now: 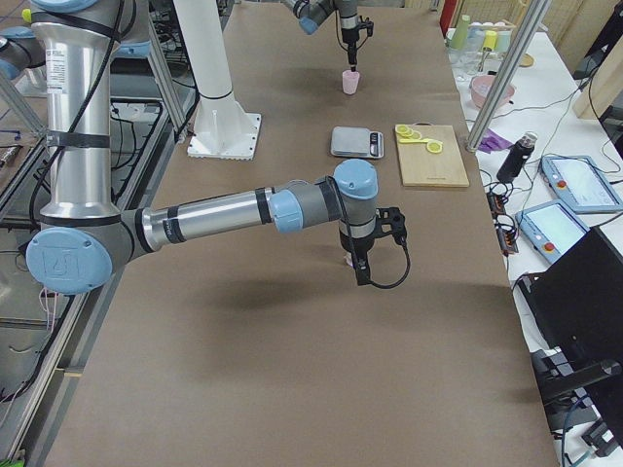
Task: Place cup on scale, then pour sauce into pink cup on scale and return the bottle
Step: 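Reach the left gripper to the pink cup and grasp it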
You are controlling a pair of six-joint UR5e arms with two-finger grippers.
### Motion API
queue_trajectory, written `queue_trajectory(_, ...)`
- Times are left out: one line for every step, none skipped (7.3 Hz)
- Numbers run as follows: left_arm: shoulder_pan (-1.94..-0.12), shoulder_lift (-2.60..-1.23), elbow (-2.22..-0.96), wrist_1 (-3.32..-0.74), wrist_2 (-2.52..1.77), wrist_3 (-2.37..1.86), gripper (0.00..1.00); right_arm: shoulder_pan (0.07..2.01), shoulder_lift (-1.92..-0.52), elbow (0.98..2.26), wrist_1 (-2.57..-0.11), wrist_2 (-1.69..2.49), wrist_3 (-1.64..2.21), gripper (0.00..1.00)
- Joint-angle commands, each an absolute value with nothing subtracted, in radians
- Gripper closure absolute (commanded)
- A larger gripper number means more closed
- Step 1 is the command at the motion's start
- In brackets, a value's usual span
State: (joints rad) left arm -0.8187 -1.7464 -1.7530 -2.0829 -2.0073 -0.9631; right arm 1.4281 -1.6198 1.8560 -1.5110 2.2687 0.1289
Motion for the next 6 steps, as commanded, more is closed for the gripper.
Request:
queue_trajectory(-0.784,-1.747,-1.758,-2.083,-1.987,-0.962,0.69,1.428,-1.62,1.856,-1.511,2.269,0.129,0.0)
queue_trajectory(-0.782,-1.747,-1.761,-2.083,-1.987,-0.962,0.85,1.428,-1.62,1.856,-1.511,2.269,0.13,0.0)
queue_trajectory(-0.782,-1.746,-1.767,-2.083,-1.987,-0.959,1.0,1.428,-1.62,1.858,-1.511,2.269,0.129,0.0)
queue_trajectory(-0.785,-1.744,-1.776,-2.083,-1.987,-0.959,1.0,1.428,-1.62,1.858,-1.511,2.269,0.129,0.0)
queue_trajectory(-0.785,-1.738,-1.79,-2.082,-1.987,-0.959,1.0,1.428,-1.62,1.858,-1.511,2.269,0.129,0.0)
queue_trajectory(-0.788,-1.741,-1.798,-2.08,-1.988,-0.959,1.0,1.428,-1.62,1.858,-1.511,2.269,0.129,0.0)
